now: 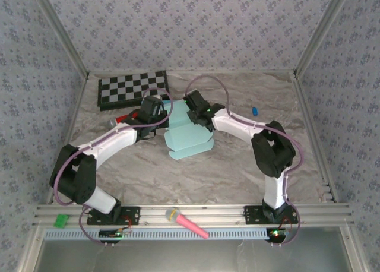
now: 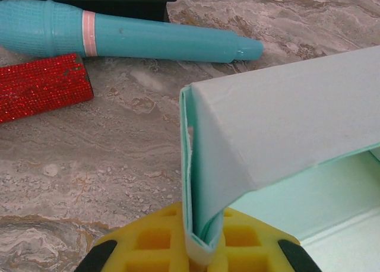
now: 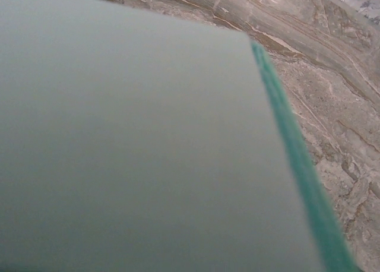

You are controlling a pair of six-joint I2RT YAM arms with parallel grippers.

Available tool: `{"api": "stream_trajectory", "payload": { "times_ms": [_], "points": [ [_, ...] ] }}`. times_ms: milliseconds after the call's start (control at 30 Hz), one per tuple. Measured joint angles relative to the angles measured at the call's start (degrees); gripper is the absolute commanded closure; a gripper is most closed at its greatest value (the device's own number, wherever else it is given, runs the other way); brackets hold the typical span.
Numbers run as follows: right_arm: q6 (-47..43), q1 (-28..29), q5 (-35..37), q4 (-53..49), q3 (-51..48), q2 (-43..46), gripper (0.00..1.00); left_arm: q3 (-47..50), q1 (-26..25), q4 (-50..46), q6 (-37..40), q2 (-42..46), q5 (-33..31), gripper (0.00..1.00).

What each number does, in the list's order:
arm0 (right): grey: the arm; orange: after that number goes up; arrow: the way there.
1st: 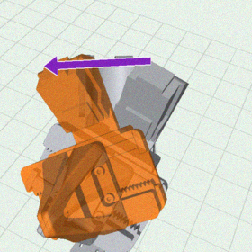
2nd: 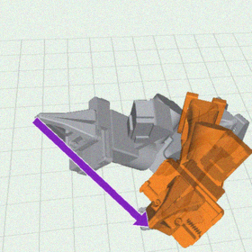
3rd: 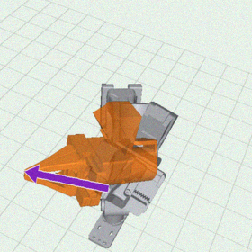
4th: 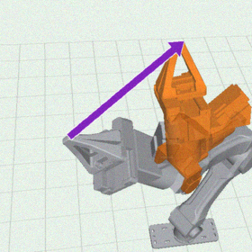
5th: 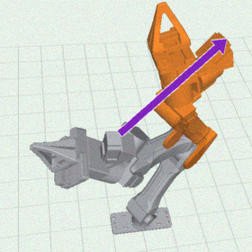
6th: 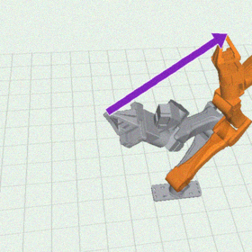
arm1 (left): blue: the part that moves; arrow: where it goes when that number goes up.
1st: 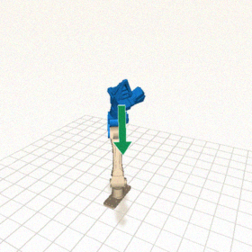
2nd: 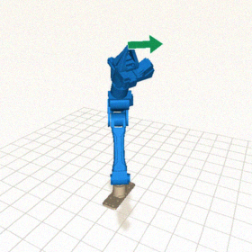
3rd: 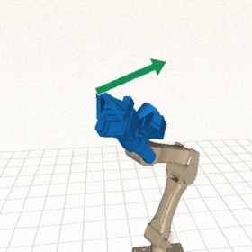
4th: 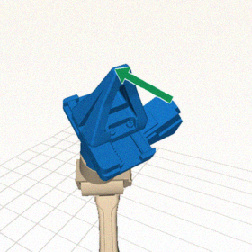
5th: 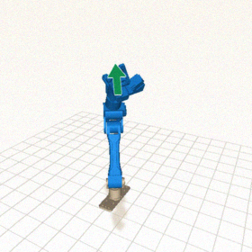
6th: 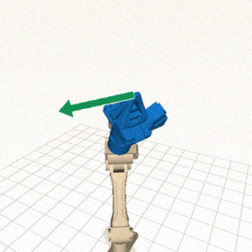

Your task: Fold the paper box

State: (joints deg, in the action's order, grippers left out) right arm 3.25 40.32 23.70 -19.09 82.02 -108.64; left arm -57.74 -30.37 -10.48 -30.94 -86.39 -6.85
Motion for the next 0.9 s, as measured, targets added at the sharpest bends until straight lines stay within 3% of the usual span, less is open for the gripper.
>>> {"api": "stream_trajectory", "payload": {
  "times_ms": [67, 367, 600, 900],
  "points": [
    [-0.8, -0.1, -0.7, 0.1, -0.9, 1.3, 0.55, -0.4, 0.1, -0.1, 0.0, 0.0, -0.1, 1.0],
    [-1.4, -0.2, -3.0, 0.0, -3.1, 4.7, 0.43, -1.4, 0.4, 0.0, -0.2, -0.1, -0.4, 1.0],
    [-0.2, -0.2, -6.3, -0.3, -5.4, 9.6, 0.41, -1.7, 0.4, -0.3, -2.3, -0.8, -0.8, 1.0],
    [6.8, -3.8, -12.1, -2.0, -8.9, 20.8, 0.42, -2.2, 0.4, -3.7, -11.5, -1.0, -1.6, 1.0]
  ]
}}
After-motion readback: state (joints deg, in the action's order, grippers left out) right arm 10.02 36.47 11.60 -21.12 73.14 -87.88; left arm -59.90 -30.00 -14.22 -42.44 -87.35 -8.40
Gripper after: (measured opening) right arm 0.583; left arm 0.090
